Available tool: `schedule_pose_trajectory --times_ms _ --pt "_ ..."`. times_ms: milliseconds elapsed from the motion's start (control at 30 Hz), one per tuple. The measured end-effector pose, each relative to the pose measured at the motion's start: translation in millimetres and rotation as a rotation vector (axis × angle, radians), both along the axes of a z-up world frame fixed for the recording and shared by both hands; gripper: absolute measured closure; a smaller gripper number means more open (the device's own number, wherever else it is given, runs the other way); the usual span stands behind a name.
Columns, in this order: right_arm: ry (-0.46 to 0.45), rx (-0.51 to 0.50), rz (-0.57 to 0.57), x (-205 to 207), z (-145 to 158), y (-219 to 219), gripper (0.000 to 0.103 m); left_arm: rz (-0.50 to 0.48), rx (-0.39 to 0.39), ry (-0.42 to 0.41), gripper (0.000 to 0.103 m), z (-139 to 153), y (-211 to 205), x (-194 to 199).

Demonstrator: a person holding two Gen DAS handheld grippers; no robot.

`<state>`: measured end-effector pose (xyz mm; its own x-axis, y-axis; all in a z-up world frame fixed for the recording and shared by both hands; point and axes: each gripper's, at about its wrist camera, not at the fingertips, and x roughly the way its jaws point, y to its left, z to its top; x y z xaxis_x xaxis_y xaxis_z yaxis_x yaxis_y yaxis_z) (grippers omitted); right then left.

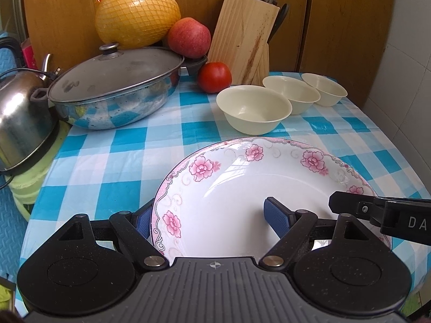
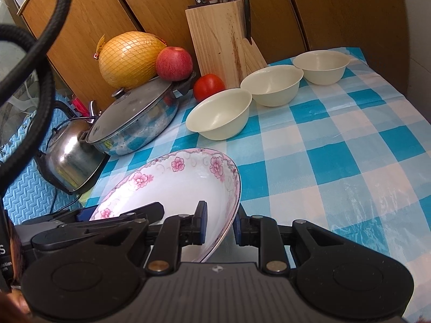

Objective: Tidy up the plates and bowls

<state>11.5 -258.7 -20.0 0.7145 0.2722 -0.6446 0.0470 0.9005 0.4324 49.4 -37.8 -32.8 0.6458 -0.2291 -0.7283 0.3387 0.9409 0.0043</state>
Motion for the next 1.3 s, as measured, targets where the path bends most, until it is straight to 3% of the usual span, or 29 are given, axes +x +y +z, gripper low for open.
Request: schedule_pose_trajectory --times_ms 1300 --pt "0.024 -0.099 0.019 -23 -4 10 0.081 -0.024 0.017 0.03 0.016 -12 -4 -13"
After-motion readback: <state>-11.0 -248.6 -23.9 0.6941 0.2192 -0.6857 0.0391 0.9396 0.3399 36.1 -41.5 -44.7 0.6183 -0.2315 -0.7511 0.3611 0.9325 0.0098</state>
